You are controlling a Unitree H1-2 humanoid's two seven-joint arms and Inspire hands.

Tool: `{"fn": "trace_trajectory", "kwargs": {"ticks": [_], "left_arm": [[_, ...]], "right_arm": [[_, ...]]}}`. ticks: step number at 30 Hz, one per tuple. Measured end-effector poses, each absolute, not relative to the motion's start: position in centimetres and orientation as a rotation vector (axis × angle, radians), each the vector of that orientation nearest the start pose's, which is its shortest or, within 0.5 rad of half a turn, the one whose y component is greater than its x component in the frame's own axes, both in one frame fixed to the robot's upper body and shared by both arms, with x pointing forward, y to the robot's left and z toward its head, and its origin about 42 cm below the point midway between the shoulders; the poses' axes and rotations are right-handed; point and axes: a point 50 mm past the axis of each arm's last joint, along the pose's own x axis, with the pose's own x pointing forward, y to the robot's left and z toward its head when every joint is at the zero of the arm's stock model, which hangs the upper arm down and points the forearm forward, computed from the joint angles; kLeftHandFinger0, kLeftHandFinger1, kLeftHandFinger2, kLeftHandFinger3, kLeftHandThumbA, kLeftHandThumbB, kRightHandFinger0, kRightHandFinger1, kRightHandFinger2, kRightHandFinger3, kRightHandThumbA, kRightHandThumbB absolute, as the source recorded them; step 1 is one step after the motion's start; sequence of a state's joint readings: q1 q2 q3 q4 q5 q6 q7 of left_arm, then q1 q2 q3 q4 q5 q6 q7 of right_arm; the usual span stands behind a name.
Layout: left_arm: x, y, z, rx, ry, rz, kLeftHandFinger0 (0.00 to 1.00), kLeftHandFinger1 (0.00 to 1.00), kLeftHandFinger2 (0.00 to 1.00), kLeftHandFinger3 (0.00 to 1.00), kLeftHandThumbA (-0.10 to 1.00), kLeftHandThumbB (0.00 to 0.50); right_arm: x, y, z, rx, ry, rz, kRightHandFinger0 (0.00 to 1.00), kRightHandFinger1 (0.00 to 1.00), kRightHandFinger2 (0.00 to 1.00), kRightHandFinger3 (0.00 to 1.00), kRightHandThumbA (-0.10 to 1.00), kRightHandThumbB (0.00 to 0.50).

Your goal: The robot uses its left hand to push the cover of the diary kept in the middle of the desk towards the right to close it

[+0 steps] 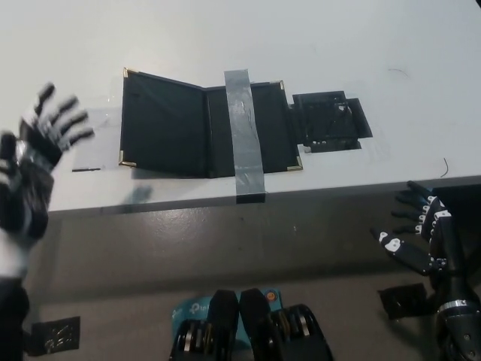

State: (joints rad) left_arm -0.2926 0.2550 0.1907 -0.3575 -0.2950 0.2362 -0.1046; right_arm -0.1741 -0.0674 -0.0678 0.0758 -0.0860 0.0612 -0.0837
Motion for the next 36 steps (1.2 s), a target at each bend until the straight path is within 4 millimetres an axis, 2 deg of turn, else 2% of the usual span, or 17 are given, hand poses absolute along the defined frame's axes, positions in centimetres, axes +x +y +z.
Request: {"fn": "trace_trajectory", "kwargs": {"ticks": [3, 4, 5, 9, 12, 14, 15, 17, 18, 20, 23, 27, 31, 36], "left_arm": [[35.3, 30.0, 27.3, -0.041, -0.366, -0.053, 0.98, 1.00, 1.00, 1.00, 1.00, 0.136], [35.8, 30.3, 26.7, -0.052, -0.339, -0.035, 0.99, 1.00, 1.00, 1.00, 1.00, 0.149], [36.3, 30.5, 26.2, -0.061, -0.315, -0.019, 1.00, 1.00, 1.00, 1.00, 1.00, 0.109], [37.9, 31.5, 23.7, -0.127, -0.206, 0.076, 1.00, 1.00, 1.00, 1.00, 1.00, 0.098], [38.7, 31.6, 22.6, -0.170, -0.149, 0.122, 1.00, 1.00, 1.00, 1.00, 1.00, 0.128], [39.3, 31.7, 21.9, -0.221, -0.110, 0.147, 1.00, 1.00, 1.00, 1.00, 1.00, 0.119], [39.7, 31.7, 21.5, -0.248, -0.089, 0.155, 1.00, 1.00, 1.00, 1.00, 1.00, 0.154], [40.4, 31.5, 21.0, -0.282, -0.050, 0.155, 1.00, 1.00, 1.00, 1.00, 1.00, 0.174], [40.9, 31.2, 20.6, -0.304, -0.027, 0.154, 1.00, 1.00, 1.00, 1.00, 1.00, 0.199], [41.6, 30.5, 20.1, -0.337, 0.007, 0.148, 1.00, 1.00, 1.00, 1.00, 1.00, 0.206], [42.4, 29.3, 19.7, -0.376, 0.042, 0.126, 1.00, 1.00, 1.00, 1.00, 1.00, 0.180], [43.3, 27.0, 19.7, -0.438, 0.066, 0.084, 1.00, 1.00, 1.00, 1.00, 1.00, 0.169], [43.8, 25.0, 19.9, -0.453, 0.072, 0.041, 1.00, 1.00, 1.00, 1.00, 1.00, 0.180], [44.1, 24.3, 20.0, -0.453, 0.074, 0.027, 1.00, 1.00, 1.00, 1.00, 1.00, 0.194]], "right_arm": [[34.0, -24.3, 12.5, -0.142, -0.032, -0.123, 0.47, 0.63, 0.74, 0.87, 0.88, 0.098], [34.0, -24.3, 12.5, -0.142, -0.030, -0.123, 0.46, 0.62, 0.74, 0.87, 0.88, 0.101], [34.0, -24.3, 12.4, -0.142, -0.027, -0.123, 0.45, 0.62, 0.73, 0.86, 0.88, 0.102], [34.0, -24.3, 12.4, -0.144, -0.024, -0.123, 0.46, 0.62, 0.74, 0.86, 0.89, 0.100], [34.1, -24.3, 12.4, -0.147, -0.023, -0.123, 0.43, 0.61, 0.72, 0.85, 0.91, 0.100], [34.1, -24.3, 12.4, -0.147, -0.023, -0.123, 0.43, 0.61, 0.72, 0.85, 0.91, 0.105], [34.1, -24.3, 12.4, -0.147, -0.023, -0.123, 0.44, 0.61, 0.72, 0.85, 0.90, 0.095], [34.1, -24.3, 12.4, -0.146, -0.022, -0.122, 0.46, 0.62, 0.73, 0.86, 0.90, 0.093], [34.1, -24.4, 12.4, -0.146, -0.021, -0.122, 0.47, 0.63, 0.74, 0.87, 0.89, 0.080], [34.1, -24.4, 12.4, -0.146, -0.018, -0.121, 0.47, 0.63, 0.74, 0.87, 0.89, 0.078], [34.1, -24.4, 12.5, -0.146, -0.017, -0.122, 0.45, 0.62, 0.73, 0.85, 0.88, 0.079], [34.1, -24.4, 12.5, -0.146, -0.018, -0.122, 0.45, 0.62, 0.73, 0.86, 0.89, 0.072], [34.2, -24.4, 12.6, -0.147, -0.021, -0.121, 0.46, 0.63, 0.73, 0.85, 0.88, 0.073], [34.3, -24.3, 12.8, -0.145, -0.025, -0.119, 0.46, 0.62, 0.74, 0.86, 0.86, 0.064]]}}
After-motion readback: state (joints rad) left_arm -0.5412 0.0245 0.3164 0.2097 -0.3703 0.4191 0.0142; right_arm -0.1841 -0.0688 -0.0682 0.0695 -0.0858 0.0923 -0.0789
